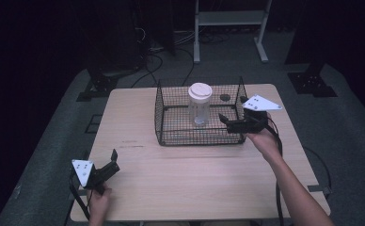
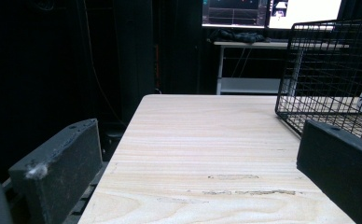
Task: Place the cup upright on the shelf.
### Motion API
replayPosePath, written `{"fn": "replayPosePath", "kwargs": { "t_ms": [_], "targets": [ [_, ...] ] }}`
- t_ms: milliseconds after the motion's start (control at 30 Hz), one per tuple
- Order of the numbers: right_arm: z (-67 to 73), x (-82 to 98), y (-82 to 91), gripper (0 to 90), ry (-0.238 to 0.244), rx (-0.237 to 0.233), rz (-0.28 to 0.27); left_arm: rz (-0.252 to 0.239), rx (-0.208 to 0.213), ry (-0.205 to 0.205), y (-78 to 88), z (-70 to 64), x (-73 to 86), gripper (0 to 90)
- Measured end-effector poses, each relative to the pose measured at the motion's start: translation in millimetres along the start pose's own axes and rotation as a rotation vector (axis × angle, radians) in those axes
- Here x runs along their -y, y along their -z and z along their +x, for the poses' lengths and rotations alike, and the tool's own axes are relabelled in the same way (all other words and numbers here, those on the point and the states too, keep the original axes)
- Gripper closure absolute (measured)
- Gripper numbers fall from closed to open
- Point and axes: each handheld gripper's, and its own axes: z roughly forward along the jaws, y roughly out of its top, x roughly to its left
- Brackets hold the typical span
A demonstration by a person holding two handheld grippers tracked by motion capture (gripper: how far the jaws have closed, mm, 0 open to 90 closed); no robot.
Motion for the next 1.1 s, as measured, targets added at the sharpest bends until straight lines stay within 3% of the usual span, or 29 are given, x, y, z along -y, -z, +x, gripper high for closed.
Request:
{"fn": "replayPosePath", "kwargs": {
  "t_ms": [300, 567, 1100],
  "targets": [
    [1.6, 13.1, 9.3, 1.4, 0.004, -0.005, 0.004, 0.0, 0.0, 0.0, 0.0, 0.1, 0.0, 0.0],
    [2.6, 25.7, 22.2, 1.4, -0.022, -0.012, -0.007, 0.001, 0.0, -0.002, 0.0, 0.0, 0.0, 0.0],
    [9.6, 46.7, 44.0, 1.5, -0.01, -0.013, 0.004, 0.002, -0.001, -0.01, 0.2, -1.0, 0.0, 0.0]
  ]
}}
